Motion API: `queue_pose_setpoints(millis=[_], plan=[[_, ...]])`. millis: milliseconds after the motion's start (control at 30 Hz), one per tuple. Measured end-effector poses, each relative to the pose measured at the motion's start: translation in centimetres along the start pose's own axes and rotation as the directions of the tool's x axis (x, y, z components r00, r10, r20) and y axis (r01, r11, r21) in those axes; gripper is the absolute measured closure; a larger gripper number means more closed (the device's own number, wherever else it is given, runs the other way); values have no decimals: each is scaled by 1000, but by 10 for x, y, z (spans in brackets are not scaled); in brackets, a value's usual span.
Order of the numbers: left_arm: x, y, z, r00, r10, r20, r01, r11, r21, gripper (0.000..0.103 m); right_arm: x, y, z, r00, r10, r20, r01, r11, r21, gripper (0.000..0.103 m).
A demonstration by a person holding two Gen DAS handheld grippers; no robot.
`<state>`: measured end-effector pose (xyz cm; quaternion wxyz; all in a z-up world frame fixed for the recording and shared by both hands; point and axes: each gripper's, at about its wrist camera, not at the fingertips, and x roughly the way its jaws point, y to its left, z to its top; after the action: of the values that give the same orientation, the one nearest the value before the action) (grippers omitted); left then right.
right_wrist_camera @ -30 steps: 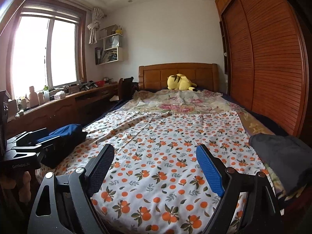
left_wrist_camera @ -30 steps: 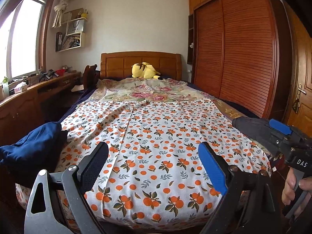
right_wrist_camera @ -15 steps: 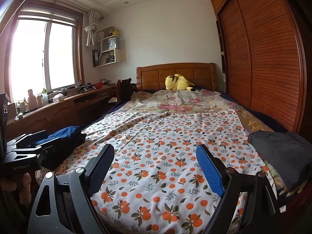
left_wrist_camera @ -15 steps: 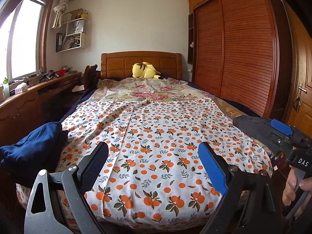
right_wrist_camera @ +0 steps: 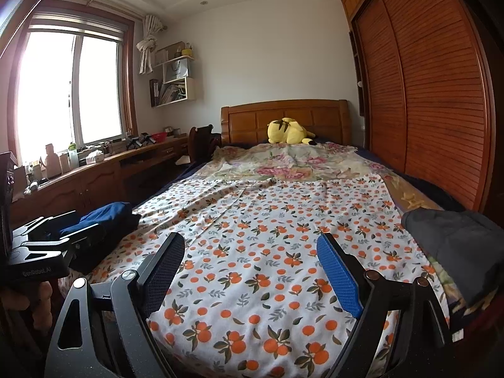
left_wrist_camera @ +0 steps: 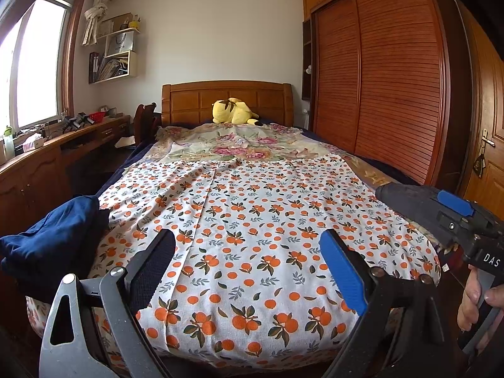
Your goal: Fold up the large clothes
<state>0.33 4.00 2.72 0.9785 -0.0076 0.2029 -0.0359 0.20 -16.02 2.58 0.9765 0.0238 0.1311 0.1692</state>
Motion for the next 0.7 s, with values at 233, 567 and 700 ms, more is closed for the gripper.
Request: queue_pose_setpoints(millis=[233,567,700], plan=[[1,2,-6,1000,-2,-9,2,1000,-4,9,-1,-2,1,1000,-2,-3,2,1000,5,16],[1,2,-6,1000,-1,-9,1,1000,-2,9,-1,-4,1,1000,2,-4,-2,1000,1,16],[1,2,-6,1000,-2,-9,2,1000,-4,9,-2,-4,1,1000,3,-4,-3,1000,1,16]])
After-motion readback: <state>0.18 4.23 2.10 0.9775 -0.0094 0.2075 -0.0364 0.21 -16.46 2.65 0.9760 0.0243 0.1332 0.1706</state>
